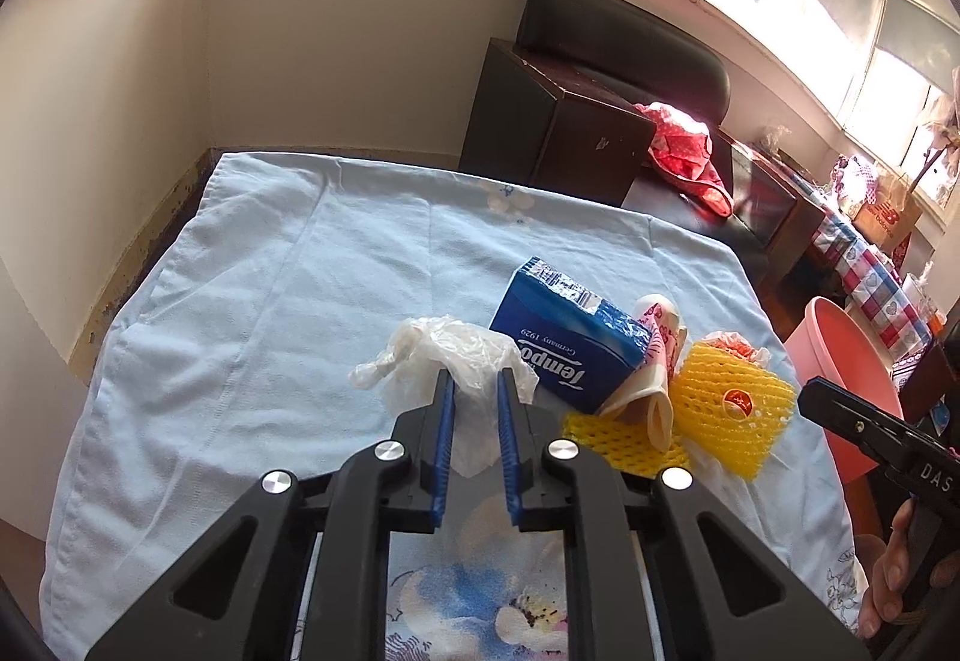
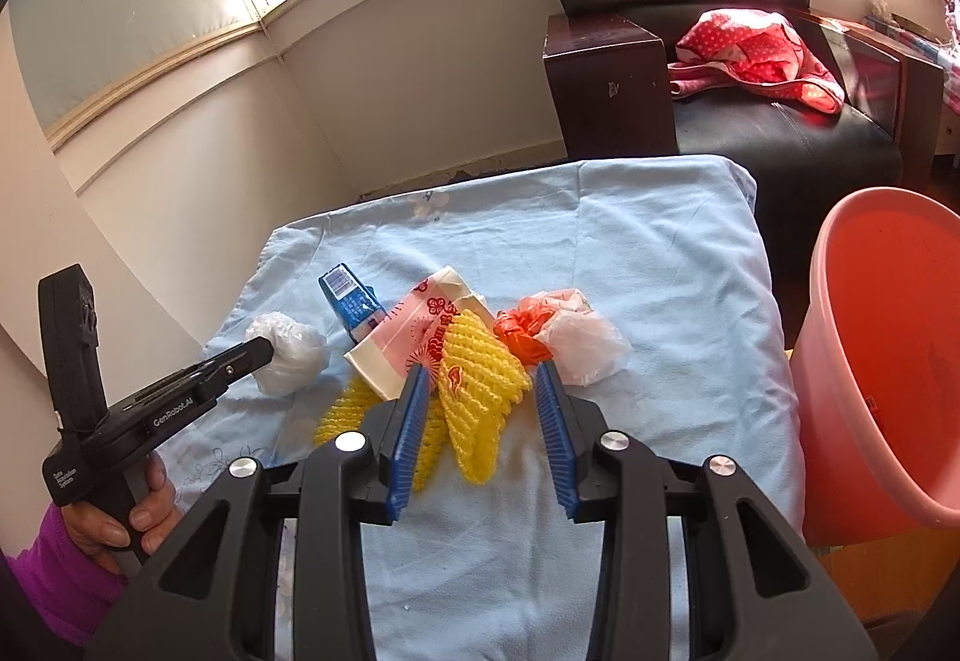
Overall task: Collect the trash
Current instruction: 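Grasp the yellow foam net with the right tool while the left grasps the white plastic bag, then carry the yellow foam net and white plastic bag over the pink bucket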
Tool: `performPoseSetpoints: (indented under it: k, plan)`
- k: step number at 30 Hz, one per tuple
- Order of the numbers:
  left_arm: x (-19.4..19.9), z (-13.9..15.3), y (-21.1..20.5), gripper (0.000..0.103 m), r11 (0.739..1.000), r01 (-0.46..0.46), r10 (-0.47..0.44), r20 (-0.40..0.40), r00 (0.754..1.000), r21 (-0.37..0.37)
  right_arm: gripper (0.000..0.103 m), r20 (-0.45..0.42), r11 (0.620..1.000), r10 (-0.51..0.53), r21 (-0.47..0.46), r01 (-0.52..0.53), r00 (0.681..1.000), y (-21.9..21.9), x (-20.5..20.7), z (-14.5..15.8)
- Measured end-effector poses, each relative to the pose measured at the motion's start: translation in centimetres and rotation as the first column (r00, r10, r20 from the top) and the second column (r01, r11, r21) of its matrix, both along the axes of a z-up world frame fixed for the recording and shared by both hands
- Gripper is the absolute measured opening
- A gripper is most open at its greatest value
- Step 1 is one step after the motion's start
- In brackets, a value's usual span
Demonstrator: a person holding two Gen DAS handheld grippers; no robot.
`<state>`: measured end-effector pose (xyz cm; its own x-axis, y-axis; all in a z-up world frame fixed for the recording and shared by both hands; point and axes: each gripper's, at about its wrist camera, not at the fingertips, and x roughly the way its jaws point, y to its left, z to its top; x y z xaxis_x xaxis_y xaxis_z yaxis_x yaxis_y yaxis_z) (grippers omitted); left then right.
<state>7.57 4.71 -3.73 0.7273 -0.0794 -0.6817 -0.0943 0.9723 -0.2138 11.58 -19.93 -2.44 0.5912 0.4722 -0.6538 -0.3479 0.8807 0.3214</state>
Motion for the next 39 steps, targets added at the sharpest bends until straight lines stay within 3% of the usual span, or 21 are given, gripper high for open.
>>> performPoseSetpoints:
  k: [11,13,15,29,39]
  plan:
    - [-1.2,0.5,0.4,0.013,1.0,-0.003,0.003,0.003,1.0,0.001,0.036,-0.015,0.999,0.008,-0.049,-0.009,1.0,1.3,1.0,-1.4]
    - [-1.4,0.7,0.2,0.013,1.0,-0.001,0.0,0.008,1.0,0.003,0.015,-0.016,0.999,0.016,-0.048,-0.017,1.0,1.2,0.8,-1.4]
    - [-1.6,1.0,0.0,0.013,1.0,0.005,-0.005,0.014,1.0,0.003,0.011,-0.014,0.999,0.018,-0.042,-0.018,1.0,1.1,0.5,-1.3]
    - [-4.2,4.4,-2.8,0.013,0.998,0.053,-0.055,0.085,0.995,0.021,0.01,0.071,0.999,0.005,0.042,-0.008,0.997,-1.7,-3.9,2.3]
    - [-5.5,6.4,-5.4,0.013,0.994,0.098,-0.102,0.13,0.986,0.039,0.01,0.149,0.995,-0.084,0.069,0.074,0.985,-5.1,-6.3,4.3]
